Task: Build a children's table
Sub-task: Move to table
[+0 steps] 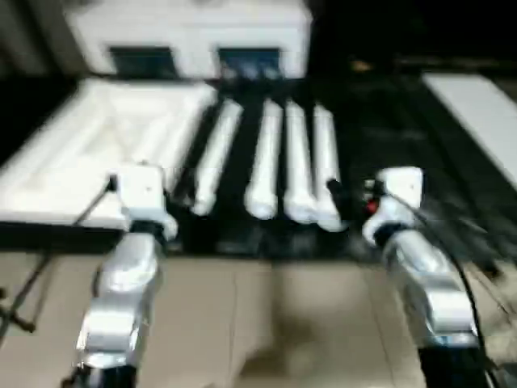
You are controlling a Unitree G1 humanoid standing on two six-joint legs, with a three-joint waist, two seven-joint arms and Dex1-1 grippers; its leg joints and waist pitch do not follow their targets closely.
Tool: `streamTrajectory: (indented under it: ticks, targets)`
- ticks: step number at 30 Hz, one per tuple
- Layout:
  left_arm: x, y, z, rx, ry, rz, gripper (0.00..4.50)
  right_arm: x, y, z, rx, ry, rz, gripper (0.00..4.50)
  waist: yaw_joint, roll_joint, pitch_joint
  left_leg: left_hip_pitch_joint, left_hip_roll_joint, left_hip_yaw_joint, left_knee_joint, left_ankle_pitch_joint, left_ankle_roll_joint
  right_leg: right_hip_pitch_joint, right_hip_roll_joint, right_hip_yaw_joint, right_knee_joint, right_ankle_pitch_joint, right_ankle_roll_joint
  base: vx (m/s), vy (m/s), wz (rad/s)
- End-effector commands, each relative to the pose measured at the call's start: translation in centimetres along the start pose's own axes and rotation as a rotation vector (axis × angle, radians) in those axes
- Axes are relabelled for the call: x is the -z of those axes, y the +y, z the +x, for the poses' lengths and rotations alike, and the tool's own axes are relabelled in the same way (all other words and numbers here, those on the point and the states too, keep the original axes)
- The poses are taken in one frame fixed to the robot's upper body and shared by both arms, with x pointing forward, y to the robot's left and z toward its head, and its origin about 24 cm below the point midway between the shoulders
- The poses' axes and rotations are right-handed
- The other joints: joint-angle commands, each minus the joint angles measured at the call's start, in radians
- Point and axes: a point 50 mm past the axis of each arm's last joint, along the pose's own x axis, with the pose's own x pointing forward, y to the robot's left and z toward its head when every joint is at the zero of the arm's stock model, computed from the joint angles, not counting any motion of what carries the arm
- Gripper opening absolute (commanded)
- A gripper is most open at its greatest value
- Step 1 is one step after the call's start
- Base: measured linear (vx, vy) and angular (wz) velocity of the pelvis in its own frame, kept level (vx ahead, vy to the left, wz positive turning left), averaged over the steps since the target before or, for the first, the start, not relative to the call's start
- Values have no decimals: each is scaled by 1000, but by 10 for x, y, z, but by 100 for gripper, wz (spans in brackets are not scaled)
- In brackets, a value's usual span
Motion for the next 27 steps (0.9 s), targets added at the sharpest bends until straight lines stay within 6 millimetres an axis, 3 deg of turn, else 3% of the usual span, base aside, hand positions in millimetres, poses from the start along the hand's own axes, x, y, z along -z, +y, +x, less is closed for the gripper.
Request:
streamTrajectory:
  ticks: [1, 2, 3, 4, 5, 6, 7, 8, 9, 10, 11, 12, 13, 14, 15, 16, 17, 18, 19, 20, 21, 22, 23, 24, 25, 26, 27]
  targets:
    - [-3, -4, 2, 16, -9, -8, 450, -8, 3, -1, -8, -22, -21, 449, -81, 44, -66, 186, 150, -170, -126, 255, 406, -125, 0, -42, 122, -65, 62, 63, -14, -37]
    - [-4, -5, 3, 25, -11, -16, 450, -11, 2, -2, -1, -30, -21, 449, -64, 30, -66, 196, 165, -164, -105, 141, 426, -198, -34, -7, 148, -52, 43, 139, 5, -30]
    - [-4, -6, 3, 29, -11, -19, 450, -12, 2, -2, 1, -32, -25, 449, -71, 32, -65, 194, 141, -137, -113, 58, 360, -213, -31, -4, 150, 41, 61, 138, 42, 11]
    - [-3, -6, 3, 31, -9, -20, 450, -13, 2, -3, 3, -33, -30, 449, -73, 18, -53, 177, 135, -118, -132, 28, 340, -217, -29, -1, 150, 86, 65, 138, 42, 11]
    - [-1, -8, 2, 37, -3, -25, 450, -13, 2, -6, 8, -32, -38, 449, -81, 7, -34, 154, 136, -91, -169, -47, 337, -221, -39, 10, 141, 168, 49, 105, 26, 6]
    - [0, -8, 2, 39, 0, -27, 450, -13, 1, -7, 10, -31, -38, 449, -81, -5, -18, 130, 125, -66, -191, -133, 327, -206, -42, 14, 118, 205, 26, 100, -24, 2]
    - [4, -9, -1, 44, 11, -31, 450, -10, 2, -12, 25, -21, -41, 449, -74, -47, 1, 119, 60, 8, -198, -434, 218, -154, -78, 57, -54, 157, -45, 100, -24, 2]
    - [5, -8, -3, 45, 18, -37, 450, -8, 3, -15, 35, -12, -45, 449, -60, -81, -10, 137, -25, 66, 5, -327, 132, -127, -159, 156, -198, -563, -5, 102, -97, 4]
    - [6, -8, -3, 45, 20, -41, 450, -8, 4, -16, 36, -11, -45, 449, -69, -83, -9, 121, -29, 57, 65, -216, 114, -106, -202, 190, -221, -781, -42, 110, -126, 6]
    - [6, -7, -4, 37, 20, -63, 450, -6, 5, -17, 39, -4, -48, 449, -65, -70, -14, 52, -28, 26, 80, -129, 63, -44, -204, 218, -185, -796, -94, 190, -146, 7]
    - [6, -6, -4, 31, 21, -79, 450, -5, 6, -18, 41, 2, -50, 449, -65, -79, -10, 36, -27, 15, 80, -105, 49, -37, -191, 210, -174, -730, -106, 145, -75, 4]
    - [5, -4, -4, 22, 27, -84, 450, -5, 8, -18, 44, 2, -48, 449, -60, -61, -22, 16, -25, -3, 64, -37, 35, -20, -171, 203, -147, -466, -170, 140, -42, 11]
    - [4, -2, -3, 13, 22, -75, 450, -5, 8, -17, 45, 4, -42, 449, -61, -58, -28, 17, -22, -5, 47, 11, 33, -26, -155, 196, -140, -306, -210, 106, -11, 26]
    - [3, 0, 0, 8, 24, -67, 450, -4, 7, -14, 44, 6, -41, 449, -52, -50, -33, 10, -4, -10, -13, 155, 35, -49, -113, 165, -112, 44, -268, 106, -11, 26]
    - [3, 3, 4, -2, 25, -44, 450, -2, 5, -10, 49, 17, -48, 449, -56, -33, -33, 28, 19, 3, -82, 244, 30, -77, -63, 104, -97, 180, -258, 94, 32, 14]
    - [3, 5, 5, -13, 23, -26, 450, 1, 4, -8, 56, 28, -53, 449, -48, 6, -46, 39, 51, -9, -105, 308, 31, -89, -68, 79, -72, 244, -227, 103, 54, -5]
    - [-2, 5, 7, 1, -1, -20, 450, -2, 1, -2, 58, 34, -46, 449, -50, 12, -51, 49, 106, -33, -104, 332, 69, -117, -69, 73, -39, 345, -185, 103, 54, -5]
    - [-3, 5, 7, 2, -3, -20, 450, -2, 1, -2, 58, 34, -45, 449, -48, 11, -65, 79, 120, -37, -86, 368, 92, -137, -86, 75, -29, 407, -195, 87, 76, 0]
    - [-3, 5, 8, 0, -8, -17, 450, -3, -1, 1, 62, 39, -45, 449, -49, 2, -75, 60, 96, -21, -70, 395, 164, -125, -111, 84, -20, 530, -232, 35, 98, 8]
    - [0, 6, 6, -12, 2, -14, 450, -3, -4, 4, 69, 44, -54, 449, -20, -38, -76, -1, 51, 11, -38, 239, 254, -94, -174, 128, -47, 667, -268, 35, 98, 8]
    - [1, 6, 5, -17, 10, -14, 450, -3, -5, 4, 71, 45, -57, 449, -4, -46, -73, -15, 59, 8, -15, 143, 255, -90, -224, 155, -76, 659, -271, -8, 131, 18]
    - [2, 6, 4, -18, 16, -13, 450, -5, -6, 6, 73, 44, -58, 449, 15, -34, -77, 0, 80, 12, 22, 45, 183, -102, -253, 216, -106, 596, -263, -32, 205, 3]
    - [2, 6, 2, -23, 18, -8, 450, -11, -9, 9, 85, 40, -39, 449, 38, -48, -64, -37, 88, -18, 71, -108, 73, -78, -292, 287, -126, 497, -263, -32, 205, 3]
    - [2, 6, 2, -23, 18, -8, 450, -11, -9, 9, 85, 40, -39, 449, 46, -32, -59, -31, 99, -34, 74, -129, 10, -86, -275, 302, -131, 402, -265, -46, 270, -40]
    - [3, 6, 2, -30, 21, -16, 450, -14, -11, 13, 78, 37, -45, 449, 50, -32, -53, 25, 59, 2, -31, -104, -45, -110, -88, 264, -110, 208, -215, -64, 299, -51]
    - [5, 6, 2, -30, 24, -12, 450, -15, -11, 15, 64, 38, -64, 449, 50, -20, -50, 70, 61, 18, -82, -93, 3, -160, -29, 228, -92, 173, -150, -64, 299, -51]
    - [7, 6, 3, -30, 28, -7, 450, -15, -10, 17, 52, 45, -80, 449, -8, 5, -57, 163, 114, 42, -146, -134, 86, -285, 14, 68, 48, -19, -96, -81, 313, -48]
